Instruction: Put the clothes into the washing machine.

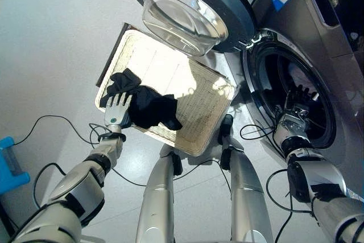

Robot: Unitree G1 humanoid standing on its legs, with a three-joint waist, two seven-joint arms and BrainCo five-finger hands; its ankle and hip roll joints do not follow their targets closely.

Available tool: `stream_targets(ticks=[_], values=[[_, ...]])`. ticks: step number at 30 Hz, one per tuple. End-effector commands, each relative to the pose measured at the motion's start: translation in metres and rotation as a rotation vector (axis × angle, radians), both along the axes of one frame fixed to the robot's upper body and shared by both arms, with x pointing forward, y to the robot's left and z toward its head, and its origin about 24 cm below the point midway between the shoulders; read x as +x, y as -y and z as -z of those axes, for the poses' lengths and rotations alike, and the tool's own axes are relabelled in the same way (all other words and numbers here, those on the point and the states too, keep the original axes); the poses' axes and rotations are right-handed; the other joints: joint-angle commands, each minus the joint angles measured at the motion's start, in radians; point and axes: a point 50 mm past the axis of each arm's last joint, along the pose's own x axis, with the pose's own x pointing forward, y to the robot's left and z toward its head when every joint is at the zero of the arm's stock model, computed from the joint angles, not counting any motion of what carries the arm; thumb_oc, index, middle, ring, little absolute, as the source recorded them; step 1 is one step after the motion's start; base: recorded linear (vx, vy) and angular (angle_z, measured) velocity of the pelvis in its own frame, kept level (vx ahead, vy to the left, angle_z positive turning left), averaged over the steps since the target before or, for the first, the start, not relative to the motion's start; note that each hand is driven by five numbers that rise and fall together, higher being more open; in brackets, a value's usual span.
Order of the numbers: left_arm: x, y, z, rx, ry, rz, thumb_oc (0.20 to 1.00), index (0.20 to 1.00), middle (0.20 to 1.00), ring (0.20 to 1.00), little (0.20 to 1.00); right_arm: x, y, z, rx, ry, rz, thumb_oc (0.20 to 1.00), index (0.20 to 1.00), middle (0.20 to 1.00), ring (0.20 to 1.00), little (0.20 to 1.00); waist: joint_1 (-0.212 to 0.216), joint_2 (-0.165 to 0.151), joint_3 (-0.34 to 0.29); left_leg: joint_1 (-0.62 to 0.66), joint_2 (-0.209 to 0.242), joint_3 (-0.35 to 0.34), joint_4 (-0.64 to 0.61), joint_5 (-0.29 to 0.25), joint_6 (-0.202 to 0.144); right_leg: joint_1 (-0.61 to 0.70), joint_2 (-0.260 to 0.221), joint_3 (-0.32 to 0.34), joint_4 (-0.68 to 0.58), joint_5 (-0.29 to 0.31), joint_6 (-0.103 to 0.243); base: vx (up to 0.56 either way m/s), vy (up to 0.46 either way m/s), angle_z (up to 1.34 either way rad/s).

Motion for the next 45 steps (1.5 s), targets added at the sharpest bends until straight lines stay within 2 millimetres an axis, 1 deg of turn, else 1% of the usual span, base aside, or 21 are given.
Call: stream_targets(ticks=[1,2,3,5,6,9,13,14,19,21,23,24,25,26,27,31,38,41,42,44,45], values=[[-0.002,-0.003,0.005,0.112,-0.048,-0.029,1.000,1.000,1.000,1.000,1.000,-0.001,0.015,-0.020,-0.091,0.091,0.010,1.000,1.000,1.000,1.000,1.000,-0.003,0.034,-0.027,-0.001,-0.020,0.019,0.052,-0.089,-0.073,0.015,-0.006,-0.053,0.077,-0.050,0.112,-0.02,0.036,-0.01],[0.004,0.003,0.000,0.196,-0.084,0.003,1.000,1.000,1.000,1.000,1.000,0.003,0.010,-0.024,-0.110,0.127,-0.019,1.000,1.000,1.000,1.000,1.000,-0.010,0.033,-0.027,-0.015,-0.015,0.024,0.047,-0.080,-0.073,0.000,-0.005,-0.052,0.072,-0.040,0.112,0.00,0.035,0.00],[0.005,0.005,0.001,0.233,-0.106,0.020,1.000,1.000,1.000,1.000,1.000,0.003,0.007,-0.023,-0.118,0.135,-0.032,1.000,1.000,1.000,1.000,1.000,-0.014,0.030,-0.027,-0.010,-0.014,0.026,0.045,-0.087,-0.076,0.005,-0.006,-0.051,0.072,-0.046,0.117,0.00,0.035,0.00],[0.006,0.007,0.000,0.263,-0.114,0.031,1.000,1.000,1.000,1.000,1.000,0.004,0.005,-0.024,-0.123,0.146,-0.040,1.000,1.000,1.000,1.000,1.000,-0.015,0.028,-0.027,-0.014,-0.014,0.027,0.042,-0.084,-0.076,0.001,-0.005,-0.051,0.069,-0.043,0.118,0.00,0.000,0.00],[0.010,0.008,-0.007,0.290,-0.107,0.030,1.000,1.000,1.000,1.000,1.000,0.006,0.000,-0.027,-0.135,0.167,-0.055,1.000,1.000,1.000,1.000,1.000,-0.020,0.024,-0.027,-0.031,-0.010,0.031,0.038,-0.075,-0.075,-0.013,-0.003,-0.052,0.058,-0.031,0.117,0.00,0.000,0.00],[0.020,0.013,-0.021,0.384,-0.119,0.044,1.000,1.000,1.000,1.000,1.000,0.007,-0.005,-0.029,-0.156,0.213,-0.080,1.000,1.000,1.000,1.000,1.000,-0.028,0.016,-0.027,-0.051,-0.004,0.037,0.032,-0.069,-0.078,-0.029,-0.001,-0.054,0.051,-0.025,0.120,0.00,0.025,0.00],[0.025,0.019,-0.025,0.496,-0.170,0.071,1.000,1.000,1.000,1.000,1.000,0.006,-0.010,-0.030,-0.178,0.266,-0.100,1.000,1.000,1.000,1.000,1.000,-0.033,0.008,-0.027,-0.067,-0.003,0.034,0.029,-0.072,-0.082,-0.044,0.002,-0.047,0.047,-0.022,0.127,0.00,0.000,0.00],[0.028,0.019,-0.028,0.547,-0.207,0.063,1.000,1.000,1.000,1.000,1.000,0.008,-0.015,-0.036,-0.185,0.308,-0.117,1.000,1.000,1.000,1.000,1.000,-0.036,0.005,-0.027,-0.085,-0.003,0.035,0.024,-0.062,-0.081,-0.062,0.004,-0.046,0.037,-0.007,0.126,0.00,0.000,0.00],[0.025,0.008,-0.022,0.612,-0.359,-0.041,1.000,1.000,1.000,1.000,1.000,0.007,-0.028,-0.037,-0.190,0.394,-0.176,1.000,1.000,1.000,1.000,1.000,-0.041,-0.003,-0.027,-0.098,-0.004,0.034,0.017,-0.065,-0.083,-0.075,0.006,-0.043,0.024,-0.002,0.133,0.00,0.000,0.00],[0.021,0.002,-0.015,0.635,-0.446,-0.090,1.000,1.000,1.000,1.000,1.000,0.006,-0.041,-0.033,-0.197,0.439,-0.226,1.000,1.000,1.000,1.000,1.000,-0.043,-0.009,-0.027,-0.108,-0.006,0.030,0.016,-0.063,-0.082,-0.085,0.009,-0.040,0.021,0.003,0.134,0.00,0.000,0.00],[0.019,-0.002,-0.011,0.639,-0.491,-0.114,1.000,1.000,1.000,1.000,1.000,0.006,-0.046,-0.034,-0.201,0.460,-0.247,1.000,1.000,1.000,1.000,1.000,-0.043,-0.012,-0.027,-0.112,-0.006,0.030,0.013,-0.061,-0.082,-0.088,0.009,-0.041,0.016,0.006,0.136,0.00,0.000,0.00],[0.018,-0.004,-0.009,0.630,-0.508,-0.124,0.564,0.564,0.564,0.564,0.564,0.006,-0.050,-0.034,-0.206,0.469,-0.262,1.000,1.000,1.000,1.000,1.000,-0.043,-0.013,-0.027,-0.116,-0.007,0.028,0.013,-0.060,-0.082,-0.091,0.009,-0.040,0.014,0.008,0.136,0.00,0.000,0.00],[0.016,-0.005,-0.007,0.621,-0.523,-0.129,0.200,0.200,0.200,0.200,0.200,0.005,-0.056,-0.032,-0.207,0.478,-0.275,1.000,1.000,1.000,1.000,1.000,-0.043,-0.015,-0.027,-0.117,-0.009,0.027,0.010,-0.058,-0.082,-0.092,0.011,-0.040,0.010,0.010,0.135,0.00,0.000,0.00],[0.016,-0.005,-0.007,0.621,-0.523,-0.129,0.200,0.200,0.200,0.200,0.200,0.005,-0.056,-0.032,-0.207,0.478,-0.275,1.000,1.000,1.000,1.000,1.000,-0.043,-0.015,-0.027,-0.117,-0.009,0.027,0.010,-0.058,-0.082,-0.092,0.011,-0.040,0.010,0.010,0.135,0.00,0.000,0.00],[0.014,-0.007,-0.003,0.608,-0.559,-0.144,0.200,0.200,0.200,0.200,0.200,0.005,-0.063,-0.033,-0.203,0.492,-0.288,1.000,1.000,1.000,1.000,1.000,-0.043,-0.018,-0.027,-0.121,-0.009,0.027,0.006,-0.054,-0.081,-0.093,0.012,-0.043,0.007,0.012,0.136,0.00,0.000,0.00],[0.010,-0.012,0.002,0.590,-0.585,-0.165,0.200,0.200,0.200,0.200,0.200,0.003,-0.073,-0.033,-0.208,0.507,-0.304,1.000,1.000,1.000,1.000,1.000,-0.043,-0.021,-0.027,-0.125,-0.010,0.022,0.006,-0.052,-0.080,-0.099,0.011,-0.040,0.009,0.015,0.137,0.00,-0.005,0.01],[0.010,-0.015,0.000,0.579,-0.518,-0.155,0.200,0.200,0.200,0.200,0.200,0.004,-0.085,-0.043,-0.219,0.542,-0.330,1.000,1.000,1.000,1.000,1.000,-0.043,-0.025,-0.027,-0.121,-0.007,0.021,0.009,-0.048,-0.083,-0.096,0.008,-0.042,0.017,0.016,0.138,0.00,-0.006,0.02],[0.012,-0.010,-0.001,0.452,-0.450,-0.094,0.200,0.200,0.200,0.200,0.200,0.005,-0.087,-0.038,-0.230,0.505,-0.345,1.000,1.000,1.000,1.000,1.000,-0.044,-0.027,-0.027,-0.111,-0.006,0.021,0.008,-0.045,-0.086,-0.088,0.009,-0.041,0.019,0.014,0.136,0.00,0.000,0.00],[0.012,-0.009,-0.001,0.441,-0.444,-0.088,0.200,0.200,0.200,0.200,0.200,0.005,-0.088,-0.038,-0.230,0.500,-0.345,1.000,1.000,1.000,1.000,1.000,-0.044,-0.027,-0.027,-0.110,-0.006,0.021,0.008,-0.044,-0.086,-0.087,0.009,-0.041,0.019,0.014,0.136,0.00,0.000,0.00],[0.014,-0.006,-0.004,0.361,-0.411,-0.066,0.200,0.200,0.200,0.200,0.200,0.004,-0.085,-0.031,-0.242,0.448,-0.340,1.000,1.000,1.000,1.000,1.000,-0.043,-0.028,-0.027,-0.100,-0.005,0.021,0.005,-0.042,-0.086,-0.078,0.010,-0.041,0.021,0.012,0.135,0.00,0.008,0.02],[0.015,-0.005,-0.006,0.272,-0.374,-0.050,0.200,0.200,0.200,0.200,0.200,0.002,-0.081,-0.022,-0.254,0.403,-0.343,1.000,1.000,1.000,1.000,1.000,-0.043,-0.028,-0.027,-0.091,-0.004,0.023,0.003,-0.041,-0.085,-0.071,0.010,-0.043,0.021,0.011,0.134,0.00,0.000,0.00]])
